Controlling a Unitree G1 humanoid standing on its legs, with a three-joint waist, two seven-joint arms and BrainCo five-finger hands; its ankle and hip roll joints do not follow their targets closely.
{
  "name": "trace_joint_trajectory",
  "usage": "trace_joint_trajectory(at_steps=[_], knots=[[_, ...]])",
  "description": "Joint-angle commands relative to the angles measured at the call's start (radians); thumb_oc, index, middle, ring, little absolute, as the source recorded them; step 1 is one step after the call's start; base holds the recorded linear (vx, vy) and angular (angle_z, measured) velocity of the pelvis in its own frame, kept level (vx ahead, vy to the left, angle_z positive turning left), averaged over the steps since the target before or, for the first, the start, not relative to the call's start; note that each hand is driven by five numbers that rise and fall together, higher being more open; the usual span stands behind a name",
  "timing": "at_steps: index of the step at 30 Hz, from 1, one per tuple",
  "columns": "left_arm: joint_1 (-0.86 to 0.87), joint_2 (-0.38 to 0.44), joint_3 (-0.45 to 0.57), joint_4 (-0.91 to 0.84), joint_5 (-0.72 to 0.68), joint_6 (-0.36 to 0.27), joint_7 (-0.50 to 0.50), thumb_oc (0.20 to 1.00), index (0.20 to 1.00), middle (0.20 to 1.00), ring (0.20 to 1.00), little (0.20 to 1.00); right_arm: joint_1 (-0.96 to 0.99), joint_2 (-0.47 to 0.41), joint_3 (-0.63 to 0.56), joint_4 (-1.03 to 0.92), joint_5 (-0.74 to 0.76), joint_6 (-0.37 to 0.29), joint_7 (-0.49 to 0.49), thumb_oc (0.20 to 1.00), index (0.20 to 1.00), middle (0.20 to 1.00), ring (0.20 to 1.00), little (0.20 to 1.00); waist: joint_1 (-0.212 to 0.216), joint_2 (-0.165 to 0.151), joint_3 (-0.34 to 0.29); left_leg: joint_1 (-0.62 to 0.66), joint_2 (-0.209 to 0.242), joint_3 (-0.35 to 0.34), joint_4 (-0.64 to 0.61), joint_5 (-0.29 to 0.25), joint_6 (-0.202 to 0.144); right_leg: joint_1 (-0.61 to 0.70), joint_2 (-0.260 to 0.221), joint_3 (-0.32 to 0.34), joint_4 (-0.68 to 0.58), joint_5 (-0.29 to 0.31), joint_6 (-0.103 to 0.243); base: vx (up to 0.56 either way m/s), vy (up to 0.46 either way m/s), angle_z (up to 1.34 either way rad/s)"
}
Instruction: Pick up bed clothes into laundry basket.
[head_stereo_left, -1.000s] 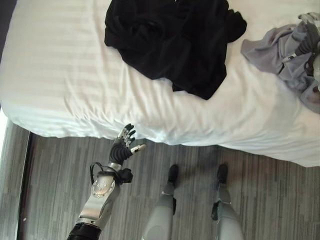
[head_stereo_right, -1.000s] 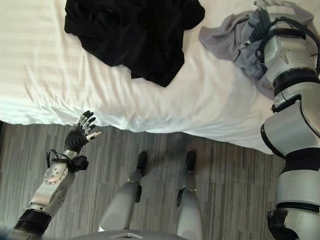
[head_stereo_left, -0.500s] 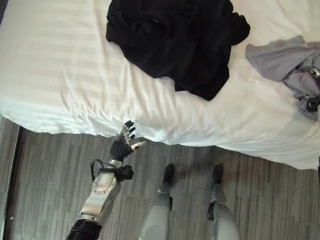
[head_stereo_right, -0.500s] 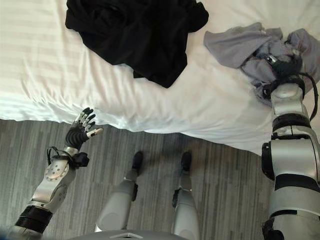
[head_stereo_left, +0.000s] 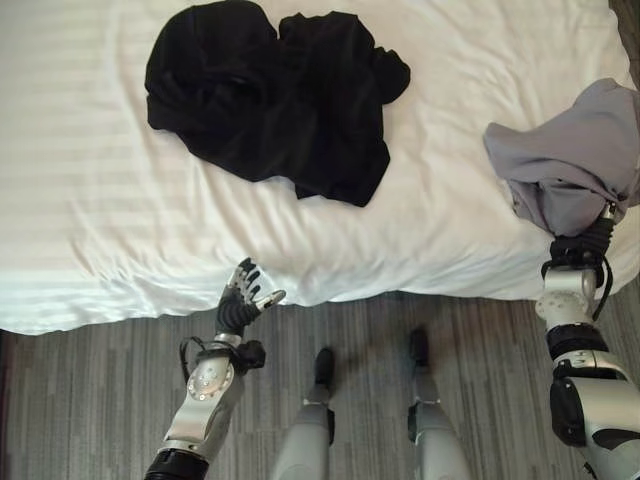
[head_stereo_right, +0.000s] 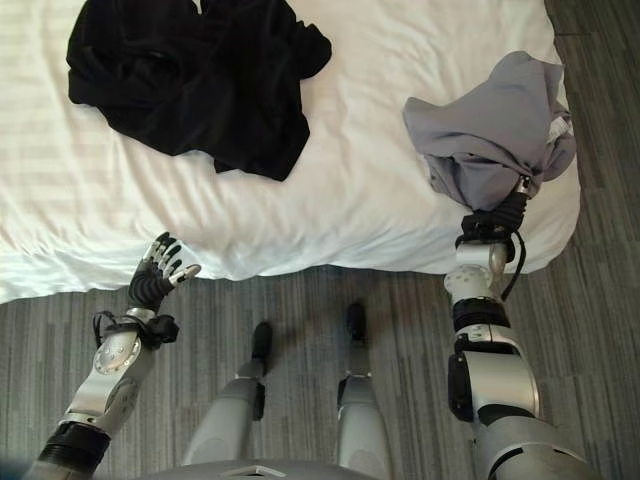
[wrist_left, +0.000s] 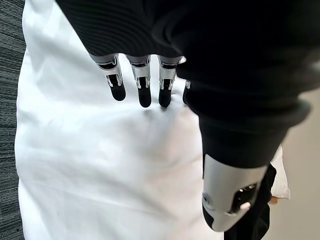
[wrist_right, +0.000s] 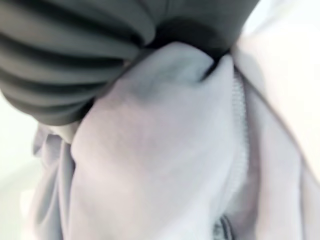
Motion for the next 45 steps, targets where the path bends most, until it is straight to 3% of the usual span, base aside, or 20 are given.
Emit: trace_joint_trajectory(at_steps=[1, 4, 8, 17, 22, 29, 35, 45], knots=[[-0.105, -0.008, 0.009, -0.070, -0.007, -0.056, 0.016, 1.000, 1.000, 1.000, 1.000, 1.000, -0.032, 0.154, 0.154, -0.035, 0.067, 0.042, 0.024, 0.200, 0.200, 0.200, 0.200, 0.200, 0.053, 0.096, 0.073, 0.027, 0.057, -0.185, -0.141, 0.124, -0.023, 0.140, 0.010, -0.053, 0.019, -0.117, 0.018, 0.03, 0.014, 0.04], [-0.143, 0.015, 0.009, -0.067, 0.032, -0.059, 0.025, 1.000, 1.000, 1.000, 1.000, 1.000, -0.047, 0.191, 0.177, -0.206, 0.078, -0.024, 0.029, 0.200, 0.200, 0.200, 0.200, 0.200, 0.051, 0.086, 0.041, 0.065, 0.053, -0.178, -0.141, 0.110, -0.018, 0.176, 0.006, -0.052, 0.019, -0.123, 0.019, 0.03, 0.024, 0.14], [-0.207, 0.061, -0.001, -0.062, 0.089, -0.053, 0.030, 1.000, 1.000, 1.000, 1.000, 1.000, -0.033, 0.205, 0.213, -0.327, 0.070, -0.043, 0.044, 0.200, 0.200, 0.200, 0.200, 0.200, 0.043, 0.075, 0.017, 0.101, 0.056, -0.168, -0.141, 0.098, -0.015, 0.208, 0.004, -0.050, 0.019, -0.131, 0.022, 0.01, 0.013, 0.03], [-0.554, 0.228, -0.080, 0.015, 0.218, -0.031, 0.065, 1.000, 1.000, 1.000, 1.000, 1.000, 0.138, 0.209, 0.264, -0.519, 0.074, -0.025, 0.094, 0.200, 0.200, 0.200, 0.200, 0.200, -0.017, 0.052, -0.051, 0.149, 0.064, -0.150, -0.141, 0.078, -0.010, 0.240, 0.001, -0.037, 0.019, -0.132, 0.033, 0.01, 0.016, 0.00], [-0.781, 0.301, -0.206, 0.145, 0.349, 0.009, 0.083, 1.000, 1.000, 1.000, 1.000, 1.000, 0.240, 0.210, 0.257, -0.546, 0.097, -0.025, 0.103, 0.200, 0.200, 0.200, 0.200, 0.200, -0.060, 0.046, -0.070, 0.153, 0.071, -0.139, -0.141, 0.077, -0.009, 0.234, 0.003, -0.026, 0.019, -0.125, 0.037, 0.01, 0.008, -0.08], [-1.013, 0.300, -0.369, 0.363, 0.563, 0.084, 0.111, 1.000, 1.000, 1.000, 1.000, 1.000, 0.355, 0.184, 0.258, -0.638, 0.121, -0.041, 0.129, 0.200, 0.200, 0.200, 0.200, 0.200, -0.110, 0.038, -0.076, 0.147, 0.079, -0.133, -0.141, 0.079, -0.012, 0.223, 0.007, -0.017, 0.019, -0.120, 0.042, 0.01, 0.006, -0.11], [-1.253, 0.276, -0.514, 0.617, 0.934, 0.252, 0.153, 1.000, 1.000, 1.000, 1.000, 1.000, 0.422, 0.148, 0.194, -0.738, 0.115, -0.084, 0.107, 0.200, 0.200, 0.200, 0.200, 0.200, -0.147, 0.021, -0.050, 0.129, 0.087, -0.132, -0.141, 0.081, -0.015, 0.201, 0.012, -0.021, 0.019, -0.114, 0.047, 0.00, -0.009, -0.05], [-1.360, 0.269, -0.585, 0.754, 1.077, 0.316, 0.172, 1.000, 1.000, 1.000, 1.000, 1.000, 0.426, 0.126, 0.212, -0.743, 0.121, -0.088, 0.117, 0.200, 0.200, 0.200, 0.200, 0.200, -0.156, 0.006, -0.027, 0.109, 0.097, -0.120, -0.141, 0.081, -0.017, 0.177, 0.019, -0.018, 0.019, -0.106, 0.049, 0.00, -0.002, -0.02]])
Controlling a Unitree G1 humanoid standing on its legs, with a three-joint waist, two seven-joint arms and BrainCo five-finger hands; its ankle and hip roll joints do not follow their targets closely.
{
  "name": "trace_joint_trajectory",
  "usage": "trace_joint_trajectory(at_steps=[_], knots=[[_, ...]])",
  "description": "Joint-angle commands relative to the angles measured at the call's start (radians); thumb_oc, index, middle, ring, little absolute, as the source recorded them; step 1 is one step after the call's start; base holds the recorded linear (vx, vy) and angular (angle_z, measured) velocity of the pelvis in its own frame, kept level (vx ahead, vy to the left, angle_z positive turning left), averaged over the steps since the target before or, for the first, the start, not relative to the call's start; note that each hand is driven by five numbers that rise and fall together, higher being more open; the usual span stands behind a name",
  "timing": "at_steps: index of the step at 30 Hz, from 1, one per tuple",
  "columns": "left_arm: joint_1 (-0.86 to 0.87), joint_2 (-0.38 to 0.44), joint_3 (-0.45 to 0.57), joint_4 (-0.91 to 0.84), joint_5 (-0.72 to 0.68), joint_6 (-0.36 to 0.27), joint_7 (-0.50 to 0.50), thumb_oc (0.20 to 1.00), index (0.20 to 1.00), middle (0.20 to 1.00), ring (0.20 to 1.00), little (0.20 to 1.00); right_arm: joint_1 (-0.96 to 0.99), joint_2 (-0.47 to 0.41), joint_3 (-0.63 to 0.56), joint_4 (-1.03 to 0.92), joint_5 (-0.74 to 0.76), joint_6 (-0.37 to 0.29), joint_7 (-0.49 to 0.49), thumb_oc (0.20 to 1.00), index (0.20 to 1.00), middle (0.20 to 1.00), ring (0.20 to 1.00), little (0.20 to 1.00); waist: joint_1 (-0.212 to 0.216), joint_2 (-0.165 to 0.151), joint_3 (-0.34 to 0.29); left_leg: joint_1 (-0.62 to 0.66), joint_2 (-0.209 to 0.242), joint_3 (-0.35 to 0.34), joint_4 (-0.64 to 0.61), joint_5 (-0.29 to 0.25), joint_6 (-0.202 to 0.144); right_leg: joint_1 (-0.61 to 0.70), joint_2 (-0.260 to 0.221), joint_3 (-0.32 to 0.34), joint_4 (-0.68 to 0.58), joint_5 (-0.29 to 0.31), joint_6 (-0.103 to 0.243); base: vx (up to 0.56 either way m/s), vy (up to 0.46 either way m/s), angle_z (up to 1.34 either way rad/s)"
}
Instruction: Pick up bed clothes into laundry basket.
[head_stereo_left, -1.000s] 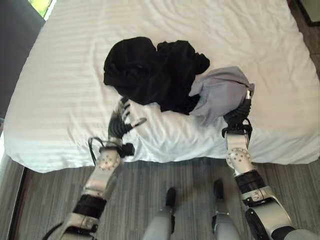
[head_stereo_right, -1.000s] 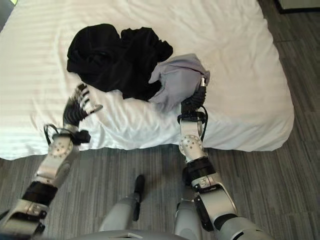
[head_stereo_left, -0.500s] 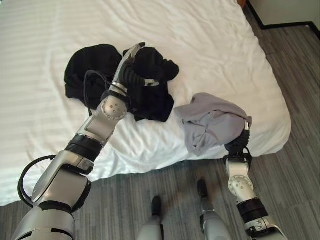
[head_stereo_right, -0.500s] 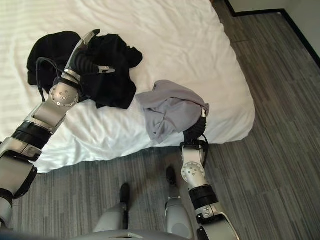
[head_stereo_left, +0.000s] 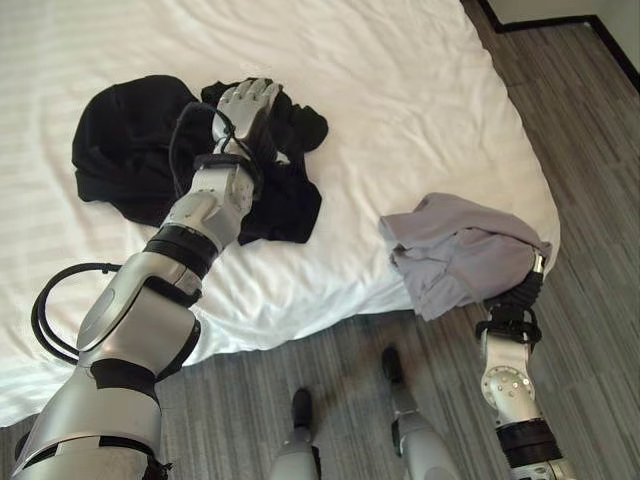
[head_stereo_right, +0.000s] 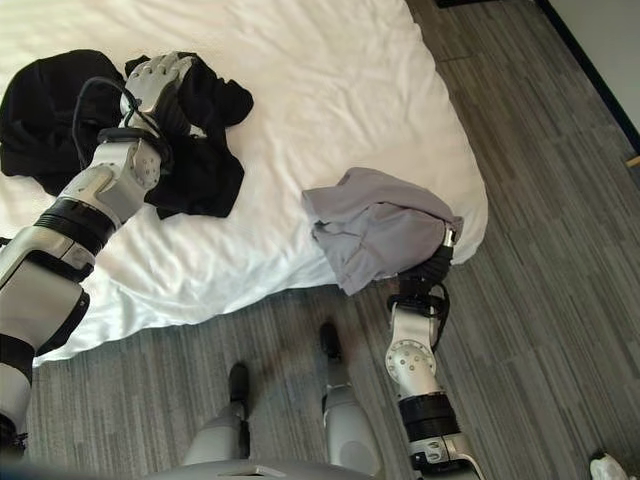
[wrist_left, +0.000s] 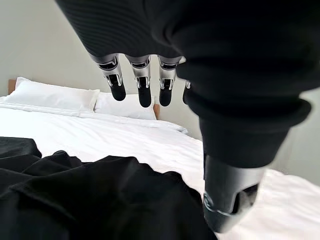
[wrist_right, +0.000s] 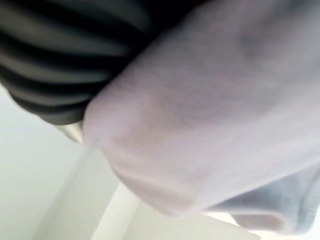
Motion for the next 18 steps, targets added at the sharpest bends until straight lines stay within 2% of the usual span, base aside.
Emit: trace_joint_trajectory(at_steps=[1, 4, 12, 14, 15, 18], knots=[[-0.185, 0.040, -0.047, 0.050, 0.099, 0.024, 0.055, 1.000, 1.000, 1.000, 1.000, 1.000, -0.056, -0.054, -0.047, -0.114, 0.005, -0.040, 0.041, 0.200, 0.200, 0.200, 0.200, 0.200, 0.031, 0.031, 0.036, 0.007, 0.050, -0.119, -0.106, 0.119, -0.012, 0.107, -0.035, -0.037, 0.019, -0.112, 0.064, 0.00, 0.000, 0.00], [-0.205, 0.037, -0.063, 0.100, 0.123, 0.039, 0.051, 1.000, 1.000, 1.000, 1.000, 1.000, -0.082, -0.053, -0.036, -0.124, 0.006, -0.052, 0.042, 0.200, 0.200, 0.200, 0.200, 0.200, 0.033, 0.031, 0.042, 0.000, 0.050, -0.118, -0.106, 0.117, -0.013, 0.099, -0.032, -0.039, 0.019, -0.109, 0.065, 0.00, 0.000, 0.00], [-0.193, 0.057, -0.067, 0.094, 0.139, 0.033, 0.035, 1.000, 1.000, 1.000, 1.000, 1.000, -0.094, -0.062, -0.025, -0.129, -0.007, -0.057, 0.043, 0.200, 0.200, 0.200, 0.200, 0.200, 0.036, 0.030, 0.055, -0.018, 0.052, -0.121, -0.106, 0.119, -0.015, 0.083, -0.029, -0.042, 0.019, -0.108, 0.065, -0.01, 0.001, 0.00], [-0.203, 0.041, -0.085, 0.146, 0.132, 0.038, 0.027, 1.000, 1.000, 1.000, 1.000, 1.000, -0.118, -0.073, -0.010, -0.134, -0.018, -0.064, 0.032, 0.200, 0.200, 0.200, 0.200, 0.200, 0.026, 0.024, 0.076, -0.042, 0.057, -0.120, -0.106, 0.126, -0.019, 0.061, -0.027, -0.041, 0.019, -0.099, 0.066, -0.10, -0.001, -0.02], [-0.216, 0.035, -0.085, 0.204, 0.081, 0.027, 0.014, 1.000, 1.000, 1.000, 1.000, 1.000, -0.134, -0.080, 0.000, -0.149, -0.025, -0.068, 0.026, 0.200, 0.200, 0.200, 0.200, 0.200, 0.017, 0.013, 0.097, -0.066, 0.059, -0.119, -0.106, 0.135, -0.023, 0.035, -0.022, -0.038, 0.019, -0.085, 0.067, -0.11, -0.010, -0.06], [-0.229, 0.033, -0.087, 0.274, 0.050, 0.024, 0.007, 1.000, 1.000, 1.000, 1.000, 1.000, -0.141, -0.083, 0.013, -0.157, -0.026, -0.071, 0.021, 0.200, 0.200, 0.200, 0.200, 0.200, 0.009, 0.002, 0.109, -0.091, 0.064, -0.113, -0.106, 0.143, -0.026, 0.009, -0.016, -0.035, 0.019, -0.070, 0.067, -0.06, -0.006, -0.10]])
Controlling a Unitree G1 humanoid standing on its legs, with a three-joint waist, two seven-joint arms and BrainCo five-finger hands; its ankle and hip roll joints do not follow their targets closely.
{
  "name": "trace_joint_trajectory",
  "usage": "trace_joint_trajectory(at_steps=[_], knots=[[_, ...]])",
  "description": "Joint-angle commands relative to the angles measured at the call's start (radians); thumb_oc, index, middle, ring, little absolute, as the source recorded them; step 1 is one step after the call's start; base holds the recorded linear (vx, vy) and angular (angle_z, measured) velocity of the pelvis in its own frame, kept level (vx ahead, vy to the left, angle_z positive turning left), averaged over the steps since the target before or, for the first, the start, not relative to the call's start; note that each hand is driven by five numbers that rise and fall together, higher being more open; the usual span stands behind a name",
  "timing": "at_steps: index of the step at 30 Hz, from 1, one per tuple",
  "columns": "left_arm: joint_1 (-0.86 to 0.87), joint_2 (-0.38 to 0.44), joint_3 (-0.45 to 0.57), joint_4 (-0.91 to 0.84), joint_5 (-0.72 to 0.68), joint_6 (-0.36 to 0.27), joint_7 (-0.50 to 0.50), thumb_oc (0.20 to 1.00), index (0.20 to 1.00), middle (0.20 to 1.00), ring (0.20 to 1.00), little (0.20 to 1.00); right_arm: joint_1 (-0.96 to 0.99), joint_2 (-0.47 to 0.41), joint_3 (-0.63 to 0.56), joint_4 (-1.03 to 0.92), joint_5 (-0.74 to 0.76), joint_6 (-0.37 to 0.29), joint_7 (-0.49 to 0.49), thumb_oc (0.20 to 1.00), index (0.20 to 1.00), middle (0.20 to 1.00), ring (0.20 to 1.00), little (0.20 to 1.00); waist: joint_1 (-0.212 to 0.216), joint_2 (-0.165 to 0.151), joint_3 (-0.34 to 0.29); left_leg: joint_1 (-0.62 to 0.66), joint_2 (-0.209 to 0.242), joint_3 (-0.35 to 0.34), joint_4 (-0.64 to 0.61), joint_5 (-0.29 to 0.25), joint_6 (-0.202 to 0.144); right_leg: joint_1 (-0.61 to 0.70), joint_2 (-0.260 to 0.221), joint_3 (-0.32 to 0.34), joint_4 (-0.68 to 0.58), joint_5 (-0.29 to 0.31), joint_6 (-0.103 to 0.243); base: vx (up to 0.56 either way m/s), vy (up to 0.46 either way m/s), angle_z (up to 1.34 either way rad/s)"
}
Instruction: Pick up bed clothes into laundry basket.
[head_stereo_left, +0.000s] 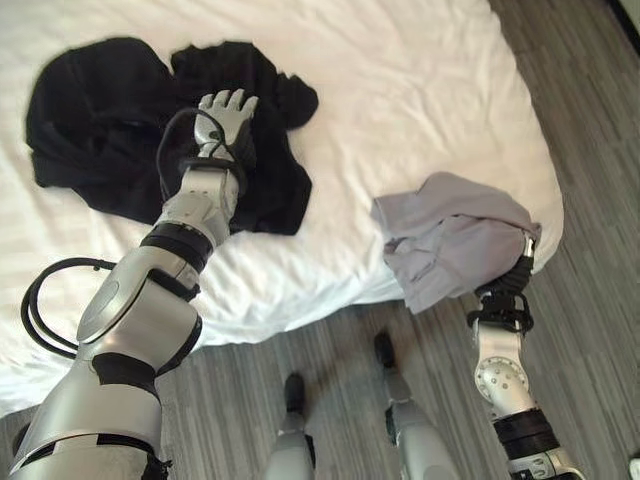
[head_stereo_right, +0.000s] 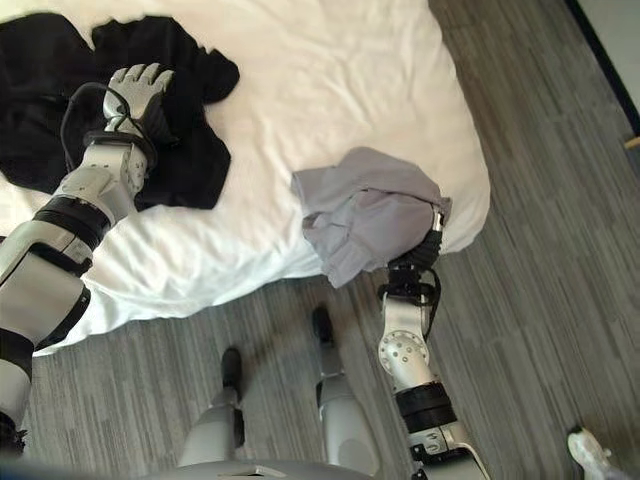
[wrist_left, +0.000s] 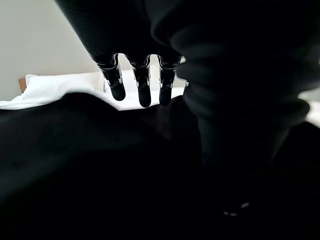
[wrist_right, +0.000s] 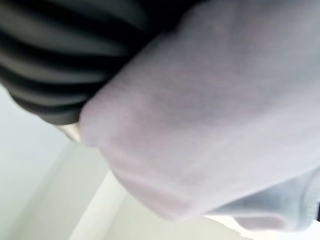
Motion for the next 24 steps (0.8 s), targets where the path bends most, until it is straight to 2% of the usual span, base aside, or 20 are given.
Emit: trace_joint_trajectory(at_steps=[1, 7, 8, 9, 10, 11, 14, 17, 18, 22, 24], knots=[[-0.147, 0.045, -0.013, 0.067, -0.034, 0.004, -0.003, 1.000, 1.000, 1.000, 1.000, 1.000, -0.080, -0.065, -0.061, -0.089, -0.025, -0.049, 0.018, 0.200, 0.200, 0.200, 0.200, 0.200, 0.021, 0.042, 0.087, 0.010, 0.056, -0.115, -0.130, 0.154, -0.021, 0.112, -0.030, -0.037, 0.018, -0.103, 0.071, -0.06, -0.011, -0.02], [-0.084, 0.012, 0.017, 0.141, -0.021, 0.009, -0.052, 1.000, 1.000, 1.000, 1.000, 1.000, -0.057, -0.071, -0.052, -0.083, -0.035, -0.037, 0.020, 0.200, 0.200, 0.200, 0.200, 0.200, 0.009, 0.030, 0.104, -0.041, 0.059, -0.123, -0.130, 0.170, -0.025, 0.068, -0.029, -0.042, 0.018, -0.095, 0.070, -0.01, 0.006, -0.05], [-0.057, 0.005, 0.025, 0.157, -0.016, 0.003, -0.076, 0.956, 0.956, 0.956, 0.956, 0.956, -0.043, -0.075, -0.046, -0.079, -0.034, -0.023, 0.033, 0.200, 0.200, 0.200, 0.200, 0.200, 0.008, 0.024, 0.102, -0.038, 0.060, -0.124, -0.130, 0.168, -0.024, 0.070, -0.029, -0.040, 0.018, -0.097, 0.071, 0.02, 0.016, -0.08], [-0.044, 0.002, 0.039, 0.167, -0.031, -0.002, -0.084, 0.479, 0.479, 0.479, 0.479, 0.479, -0.037, -0.076, -0.044, -0.079, -0.032, -0.019, 0.040, 0.200, 0.200, 0.200, 0.200, 0.200, 0.007, 0.022, 0.100, -0.035, 0.059, -0.123, -0.130, 0.166, -0.024, 0.071, -0.029, -0.037, 0.018, -0.098, 0.071, 0.01, 0.012, 0.13], [-0.043, 0.002, 0.040, 0.167, -0.031, -0.002, -0.084, 0.250, 0.250, 0.250, 0.250, 0.250, -0.037, -0.076, -0.043, -0.079, -0.031, -0.019, 0.041, 0.200, 0.200, 0.200, 0.200, 0.200, 0.007, 0.022, 0.099, -0.035, 0.059, -0.122, -0.130, 0.166, -0.024, 0.071, -0.029, -0.037, 0.018, -0.098, 0.071, 0.01, 0.015, 0.20], [-0.024, 0.001, 0.064, 0.175, -0.072, -0.015, -0.101, 0.200, 0.200, 0.200, 0.200, 0.200, -0.031, -0.081, -0.043, -0.078, -0.028, -0.015, 0.051, 0.200, 0.200, 0.200, 0.200, 0.200, 0.007, 0.020, 0.097, -0.030, 0.061, -0.121, -0.130, 0.163, -0.024, 0.074, -0.030, -0.034, 0.018, -0.099, 0.071, 0.00, 0.000, 0.00], [-0.032, -0.001, 0.119, 0.160, -0.253, -0.051, -0.159, 0.200, 0.200, 0.200, 0.200, 0.200, -0.025, -0.085, -0.039, -0.057, -0.016, -0.005, 0.072, 0.200, 0.200, 0.200, 0.200, 0.200, 0.010, 0.024, 0.082, -0.011, 0.062, -0.118, -0.130, 0.148, -0.023, 0.092, -0.031, -0.030, 0.018, -0.110, 0.070, 0.02, 0.026, -0.14], [-0.023, 0.014, 0.166, 0.026, -0.508, -0.116, -0.202, 0.200, 0.200, 0.200, 0.200, 0.200, -0.027, -0.083, -0.027, -0.041, -0.007, 0.011, 0.080, 0.200, 0.200, 0.200, 0.200, 0.200, 0.019, 0.036, 0.070, 0.002, 0.060, -0.123, -0.130, 0.140, -0.021, 0.107, -0.038, -0.035, 0.018, -0.115, 0.069, 0.01, 0.013, -0.07], [-0.023, 0.015, 0.166, 0.025, -0.508, -0.116, -0.202, 0.200, 0.200, 0.200, 0.200, 0.200, -0.028, -0.083, -0.027, -0.041, -0.007, 0.011, 0.080, 0.200, 0.200, 0.200, 0.200, 0.200, 0.017, 0.036, 0.068, -0.002, 0.059, -0.124, -0.130, 0.144, -0.021, 0.103, -0.039, -0.035, 0.018, -0.112, 0.070, 0.00, 0.000, 0.00], [0.039, 0.026, 0.185, -0.189, -0.740, -0.149, -0.224, 0.200, 0.200, 0.200, 0.200, 0.200, -0.026, -0.085, -0.041, -0.049, -0.012, 0.018, 0.065, 0.200, 0.200, 0.200, 0.200, 0.200, 0.035, 0.050, 0.061, 0.014, 0.050, -0.137, -0.130, 0.136, -0.019, 0.130, -0.046, -0.052, 0.018, -0.120, 0.066, 0.02, -0.001, 0.03], [0.138, 0.020, 0.227, -0.317, -1.038, -0.195, -0.261, 0.200, 0.200, 0.200, 0.200, 0.200, -0.035, -0.071, -0.056, -0.056, -0.015, 0.022, 0.050, 0.200, 0.200, 0.200, 0.200, 0.200, 0.046, 0.058, 0.050, 0.028, 0.046, -0.143, -0.130, 0.131, -0.017, 0.147, -0.052, -0.055, 0.018, -0.126, 0.065, 0.04, 0.025, 0.03]])
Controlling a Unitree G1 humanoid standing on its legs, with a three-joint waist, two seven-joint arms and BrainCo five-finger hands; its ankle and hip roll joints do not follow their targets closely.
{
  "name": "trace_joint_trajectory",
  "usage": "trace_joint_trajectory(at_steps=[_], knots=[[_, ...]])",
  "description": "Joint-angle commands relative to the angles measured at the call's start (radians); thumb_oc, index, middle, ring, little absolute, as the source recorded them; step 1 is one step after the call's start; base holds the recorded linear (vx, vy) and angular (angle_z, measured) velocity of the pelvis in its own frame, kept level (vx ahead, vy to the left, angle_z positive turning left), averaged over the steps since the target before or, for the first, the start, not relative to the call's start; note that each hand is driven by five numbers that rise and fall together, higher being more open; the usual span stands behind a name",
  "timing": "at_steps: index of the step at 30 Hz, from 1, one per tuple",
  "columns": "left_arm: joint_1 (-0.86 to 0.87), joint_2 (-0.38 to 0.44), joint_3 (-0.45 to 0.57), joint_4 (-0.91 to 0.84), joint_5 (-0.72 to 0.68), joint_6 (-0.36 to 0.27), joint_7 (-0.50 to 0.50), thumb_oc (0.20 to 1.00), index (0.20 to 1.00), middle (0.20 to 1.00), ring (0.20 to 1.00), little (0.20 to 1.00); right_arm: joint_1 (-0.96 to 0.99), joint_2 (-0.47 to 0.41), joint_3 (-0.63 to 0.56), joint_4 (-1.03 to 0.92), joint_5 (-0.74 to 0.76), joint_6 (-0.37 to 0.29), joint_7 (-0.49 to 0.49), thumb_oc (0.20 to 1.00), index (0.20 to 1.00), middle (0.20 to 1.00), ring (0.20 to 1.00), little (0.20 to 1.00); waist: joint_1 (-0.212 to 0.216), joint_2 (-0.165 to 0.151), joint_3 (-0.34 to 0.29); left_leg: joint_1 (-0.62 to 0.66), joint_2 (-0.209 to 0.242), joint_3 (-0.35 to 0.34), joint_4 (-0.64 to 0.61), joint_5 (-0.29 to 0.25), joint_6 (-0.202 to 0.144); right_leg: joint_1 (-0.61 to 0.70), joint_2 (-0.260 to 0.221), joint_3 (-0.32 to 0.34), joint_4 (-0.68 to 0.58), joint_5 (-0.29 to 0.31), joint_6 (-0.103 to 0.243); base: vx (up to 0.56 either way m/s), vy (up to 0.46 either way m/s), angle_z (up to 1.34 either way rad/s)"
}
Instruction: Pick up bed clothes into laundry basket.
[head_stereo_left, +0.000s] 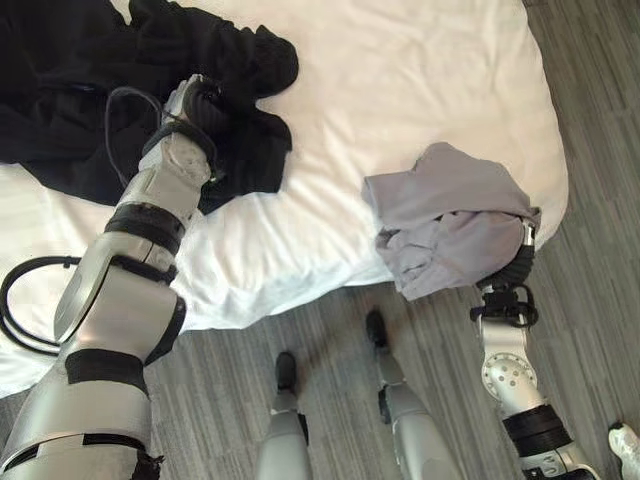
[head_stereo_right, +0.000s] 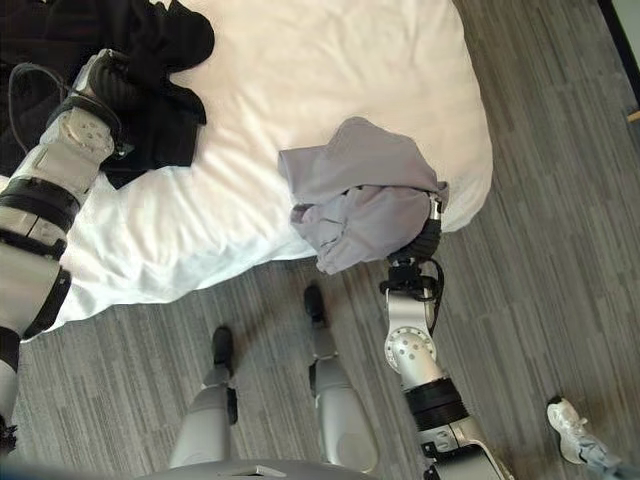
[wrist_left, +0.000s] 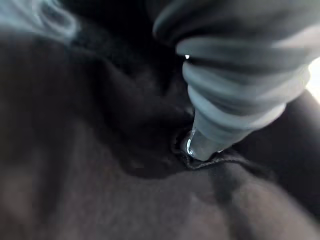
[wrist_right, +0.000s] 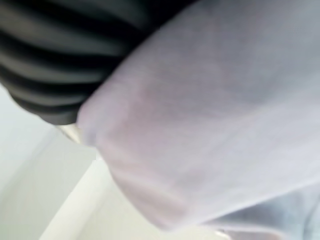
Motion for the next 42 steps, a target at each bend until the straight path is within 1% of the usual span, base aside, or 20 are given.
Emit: trace_joint_trajectory(at_steps=[1, 2, 5, 6, 7, 8, 9, 10, 11, 17, 22, 29, 32, 36, 38, 39, 40, 41, 42], knots=[[0.080, -0.071, -0.005, -0.113, -0.397, -0.134, -0.092, 0.200, 0.200, 0.200, 0.200, 0.200, -0.034, -0.003, -0.057, -0.052, -0.017, -0.018, 0.007, 0.200, 0.200, 0.200, 0.200, 0.200, 0.005, 0.056, -0.007, 0.015, 0.020, -0.121, -0.141, 0.143, 0.006, 0.134, -0.074, -0.036, 0.011, -0.123, 0.082, 0.00, 0.000, 0.00], [0.081, -0.070, -0.004, -0.115, -0.398, -0.133, -0.092, 0.200, 0.200, 0.200, 0.200, 0.200, -0.034, -0.002, -0.056, -0.053, -0.017, -0.018, 0.007, 0.200, 0.200, 0.200, 0.200, 0.200, 0.003, 0.056, -0.009, 0.011, 0.019, -0.121, -0.141, 0.147, 0.006, 0.130, -0.075, -0.036, 0.011, -0.120, 0.083, 0.00, 0.000, 0.00], [0.213, -0.060, 0.026, -0.259, -0.581, -0.157, -0.098, 0.200, 0.200, 0.200, 0.200, 0.200, -0.041, 0.002, -0.069, -0.060, -0.031, -0.020, -0.009, 0.200, 0.200, 0.200, 0.200, 0.200, 0.011, 0.062, -0.024, 0.021, 0.013, -0.123, -0.141, 0.143, 0.008, 0.140, -0.082, -0.039, 0.011, -0.124, 0.082, 0.01, 0.043, 0.05], [0.304, -0.078, 0.073, -0.311, -0.688, -0.164, -0.107, 0.200, 0.200, 0.200, 0.200, 0.200, -0.043, 0.008, -0.072, -0.059, -0.036, -0.022, -0.014, 0.200, 0.200, 0.200, 0.200, 0.200, 0.016, 0.062, -0.033, 0.031, 0.010, -0.123, -0.141, 0.141, 0.010, 0.150, -0.083, -0.039, 0.011, -0.127, 0.082, 0.02, 0.032, 0.08], [0.304, -0.078, 0.073, -0.311, -0.688, -0.164, -0.107, 0.200, 0.200, 0.200, 0.200, 0.200, -0.043, 0.008, -0.072, -0.059, -0.036, -0.022, -0.014, 0.200, 0.200, 0.200, 0.200, 0.200, 0.015, 0.062, -0.033, 0.031, 0.010, -0.123, -0.141, 0.141, 0.010, 0.150, -0.084, -0.039, 0.011, -0.127, 0.082, 0.02, 0.030, 0.05], [0.370, -0.104, 0.117, -0.352, -0.755, -0.173, -0.115, 0.200, 0.200, 0.200, 0.200, 0.200, -0.042, 0.015, -0.075, -0.060, -0.036, -0.022, -0.013, 0.200, 0.200, 0.200, 0.200, 0.200, 0.019, 0.062, -0.038, 0.037, 0.009, -0.124, -0.141, 0.137, 0.011, 0.156, -0.084, -0.039, 0.011, -0.130, 0.081, 0.02, 0.020, 0.08], [0.410, -0.118, 0.135, -0.373, -0.765, -0.177, -0.108, 0.200, 0.200, 0.200, 0.200, 0.200, -0.042, 0.018, -0.076, -0.061, -0.040, -0.021, -0.017, 0.200, 0.200, 0.200, 0.200, 0.200, 0.022, 0.062, -0.044, 0.040, 0.008, -0.124, -0.141, 0.136, 0.012, 0.158, -0.086, -0.038, 0.011, -0.131, 0.080, 0.02, 0.042, 0.06], [0.480, -0.151, 0.171, -0.411, -0.799, -0.184, -0.118, 0.200, 0.200, 0.200, 0.200, 0.200, -0.040, 0.026, -0.085, -0.065, -0.047, -0.024, -0.021, 0.200, 0.200, 0.200, 0.200, 0.200, 0.023, 0.062, -0.054, 0.048, 0.006, -0.123, -0.141, 0.133, 0.014, 0.165, -0.087, -0.036, 0.011, -0.134, 0.079, 0.02, 0.038, 0.03], [0.508, -0.169, 0.193, -0.413, -0.820, -0.182, -0.121, 0.200, 0.200, 0.200, 0.200, 0.200, -0.038, 0.032, -0.087, -0.067, -0.041, -0.022, -0.016, 0.200, 0.200, 0.200, 0.200, 0.200, 0.025, 0.060, -0.060, 0.053, 0.005, -0.123, -0.141, 0.131, 0.014, 0.170, -0.088, -0.036, 0.011, -0.136, 0.078, 0.02, 0.034, -0.01], [0.585, -0.244, 0.260, -0.435, -0.843, -0.205, -0.122, 0.200, 0.200, 0.200, 0.200, 0.200, -0.023, 0.047, -0.092, -0.068, -0.043, -0.012, -0.011, 0.200, 0.200, 0.200, 0.200, 0.200, 0.029, 0.059, -0.097, 0.081, 0.002, -0.123, -0.141, 0.123, 0.017, 0.197, -0.090, -0.037, 0.011, -0.145, 0.074, 0.00, 0.009, 0.02], [0.602, -0.253, 0.267, -0.462, -0.849, -0.214, -0.132, 0.200, 0.200, 0.200, 0.200, 0.200, -0.013, 0.055, -0.095, -0.064, -0.037, -0.008, -0.004, 0.200, 0.200, 0.200, 0.200, 0.200, 0.029, 0.064, -0.114, 0.094, -0.002, -0.124, -0.141, 0.121, 0.019, 0.211, -0.092, -0.034, 0.011, -0.150, 0.073, 0.00, 0.000, 0.00], [0.610, -0.243, 0.291, -0.503, -0.861, -0.230, -0.129, 0.200, 0.200, 0.200, 0.200, 0.200, 0.013, 0.054, -0.112, -0.055, -0.029, -0.005, 0.005, 0.200, 0.200, 0.200, 0.200, 0.200, 0.029, 0.072, -0.143, 0.109, -0.004, -0.125, -0.141, 0.117, 0.022, 0.226, -0.096, -0.030, 0.011, -0.153, 0.072, 0.00, 0.000, 0.00], [0.608, -0.266, 0.319, -0.531, -0.897, -0.251, -0.118, 0.200, 0.200, 0.200, 0.200, 0.200, 0.016, 0.058, -0.113, -0.055, -0.028, -0.008, 0.007, 0.200, 0.200, 0.200, 0.200, 0.200, 0.030, 0.077, -0.156, 0.116, -0.006, -0.123, -0.141, 0.114, 0.024, 0.231, -0.097, -0.027, 0.011, -0.155, 0.073, 0.00, 0.000, 0.00], [0.598, -0.278, 0.321, -0.525, -0.899, -0.263, -0.102, 0.200, 0.200, 0.200, 0.200, 0.200, 0.018, 0.063, -0.101, -0.049, -0.029, -0.005, 0.001, 0.200, 0.200, 0.200, 0.200, 0.200, 0.028, 0.079, -0.162, 0.120, -0.006, -0.121, -0.141, 0.113, 0.025, 0.231, -0.096, -0.025, 0.011, -0.154, 0.073, 0.00, 0.000, 0.00], [0.589, -0.267, 0.316, -0.520, -0.841, -0.269, -0.067, 0.200, 0.200, 0.200, 0.200, 0.200, 0.017, 0.058, -0.091, -0.050, -0.035, -0.004, -0.009, 0.200, 0.200, 0.200, 0.200, 0.200, 0.027, 0.078, -0.160, 0.115, -0.004, -0.118, -0.141, 0.116, 0.025, 0.225, -0.094, -0.025, 0.011, -0.152, 0.072, 0.00, 0.000, 0.00], [0.589, -0.267, 0.316, -0.521, -0.840, -0.269, -0.066, 0.200, 0.200, 0.200, 0.200, 0.200, 0.017, 0.058, -0.091, -0.050, -0.035, -0.004, -0.009, 0.200, 0.200, 0.200, 0.200, 0.200, 0.027, 0.078, -0.161, 0.114, -0.004, -0.118, -0.141, 0.117, 0.025, 0.225, -0.094, -0.025, 0.011, -0.152, 0.072, 0.00, 0.000, 0.00], [0.570, -0.221, 0.286, -0.508, -0.693, -0.246, -0.048, 0.200, 0.200, 0.200, 0.200, 0.200, 0.018, 0.054, -0.093, -0.048, -0.044, -0.006, -0.021, 0.200, 0.200, 0.200, 0.200, 0.200, 0.027, 0.078, -0.155, 0.114, -0.002, -0.117, -0.141, 0.115, 0.026, 0.225, -0.092, -0.023, 0.011, -0.154, 0.070, 0.00, 0.000, 0.00], [0.553, -0.196, 0.268, -0.492, -0.641, -0.232, -0.043, 0.200, 0.200, 0.200, 0.200, 0.200, 0.018, 0.050, -0.093, -0.048, -0.045, -0.005, -0.025, 0.200, 0.200, 0.200, 0.200, 0.200, 0.026, 0.078, -0.155, 0.107, -0.002, -0.119, -0.141, 0.121, 0.026, 0.220, -0.092, -0.023, 0.011, -0.150, 0.070, 0.00, 0.000, 0.00], [0.551, -0.196, 0.267, -0.492, -0.640, -0.232, -0.043, 0.457, 0.457, 0.457, 0.457, 0.457, 0.017, 0.051, -0.094, -0.048, -0.045, -0.005, -0.026, 0.200, 0.200, 0.200, 0.200, 0.200, 0.026, 0.078, -0.155, 0.105, -0.003, -0.119, -0.141, 0.121, 0.026, 0.218, -0.093, -0.023, 0.011, -0.150, 0.070, 0.00, 0.000, 0.00]])
